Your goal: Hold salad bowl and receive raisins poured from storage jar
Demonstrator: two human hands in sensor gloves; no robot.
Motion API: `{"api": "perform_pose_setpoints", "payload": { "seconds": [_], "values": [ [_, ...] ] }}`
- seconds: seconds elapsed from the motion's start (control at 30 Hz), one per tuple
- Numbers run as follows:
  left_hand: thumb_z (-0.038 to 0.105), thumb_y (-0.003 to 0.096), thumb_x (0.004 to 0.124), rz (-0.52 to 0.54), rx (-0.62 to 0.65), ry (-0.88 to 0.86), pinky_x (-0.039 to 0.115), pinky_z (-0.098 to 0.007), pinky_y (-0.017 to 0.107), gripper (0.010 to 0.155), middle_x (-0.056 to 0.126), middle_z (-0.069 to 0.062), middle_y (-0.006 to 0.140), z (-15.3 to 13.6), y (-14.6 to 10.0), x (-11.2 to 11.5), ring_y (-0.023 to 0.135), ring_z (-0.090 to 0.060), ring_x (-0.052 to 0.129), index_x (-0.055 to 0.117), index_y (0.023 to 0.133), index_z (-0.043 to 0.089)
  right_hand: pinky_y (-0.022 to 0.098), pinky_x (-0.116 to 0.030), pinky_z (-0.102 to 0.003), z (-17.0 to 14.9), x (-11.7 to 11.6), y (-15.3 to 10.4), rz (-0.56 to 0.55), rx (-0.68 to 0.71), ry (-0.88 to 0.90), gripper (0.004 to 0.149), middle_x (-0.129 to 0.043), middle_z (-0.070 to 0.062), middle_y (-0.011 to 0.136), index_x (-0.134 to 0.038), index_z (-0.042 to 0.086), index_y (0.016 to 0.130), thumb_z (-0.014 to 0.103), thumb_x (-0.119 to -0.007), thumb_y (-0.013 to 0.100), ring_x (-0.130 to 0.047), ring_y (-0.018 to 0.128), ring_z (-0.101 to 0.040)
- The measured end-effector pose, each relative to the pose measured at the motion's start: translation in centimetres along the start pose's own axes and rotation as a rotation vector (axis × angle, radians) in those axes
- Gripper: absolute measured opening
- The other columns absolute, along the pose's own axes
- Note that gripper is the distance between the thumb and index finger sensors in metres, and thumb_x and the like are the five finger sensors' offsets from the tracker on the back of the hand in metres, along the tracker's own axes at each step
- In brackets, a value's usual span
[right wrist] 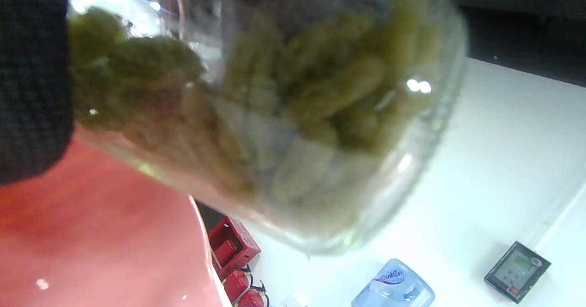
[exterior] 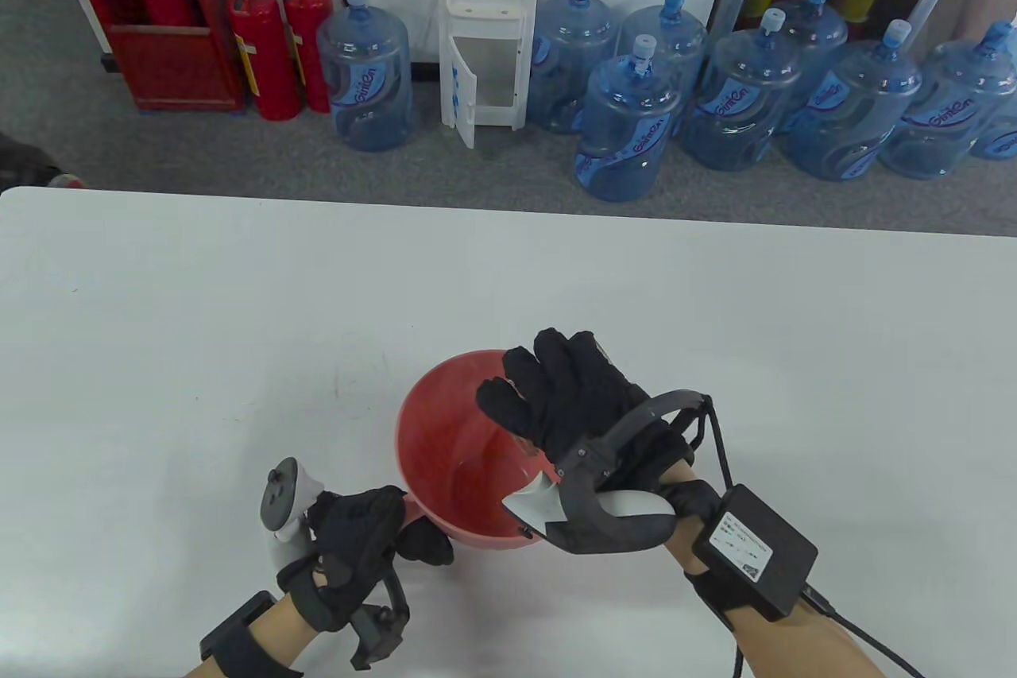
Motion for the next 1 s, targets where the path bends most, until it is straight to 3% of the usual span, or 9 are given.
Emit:
{"api": "perform_pose_setpoints", "payload": {
  "seconds": [0.53, 1.0],
  "values": [
    [0.051, 0.0415, 0.067, -0.002, -0.002, 0.003, 0.08, -0.051, 0.045, 0.04, 0.105, 0.001, 0.047, -0.1, -0.1, 0.1, 0.042, -0.032, 0.106, 0.096, 0.043, 0.025, 0.074, -0.058, -0.045, 2.6, 0.2, 0.5, -0.023, 0.103, -0.162, 0.103, -0.06, 0.016, 0.105, -0.044, 0.056, 0.094, 0.066, -0.103, 0.011, -0.071, 0.097, -0.016],
    [0.051, 0.0415, 0.067, -0.001, -0.004, 0.004, 0.08, -0.051, 0.045, 0.04, 0.105, 0.001, 0.047, -0.3, -0.1, 0.1, 0.042, -0.032, 0.106, 0.096, 0.043, 0.024, 0.076, -0.053, -0.045, 2.2, 1.9, 1.0, -0.032, 0.153, -0.222, 0.103, -0.056, 0.019, 0.105, -0.043, 0.06, 0.092, 0.063, -0.105, 0.01, -0.065, 0.099, -0.014]
  ]
}}
Point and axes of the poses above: the tracker on the back of each hand, its own z axis roughly to the thumb side, its own y axis roughly from the wrist to the fingertips, x = y × z, the point moved 4 cm from there along y, roughly from the wrist to the fingertips
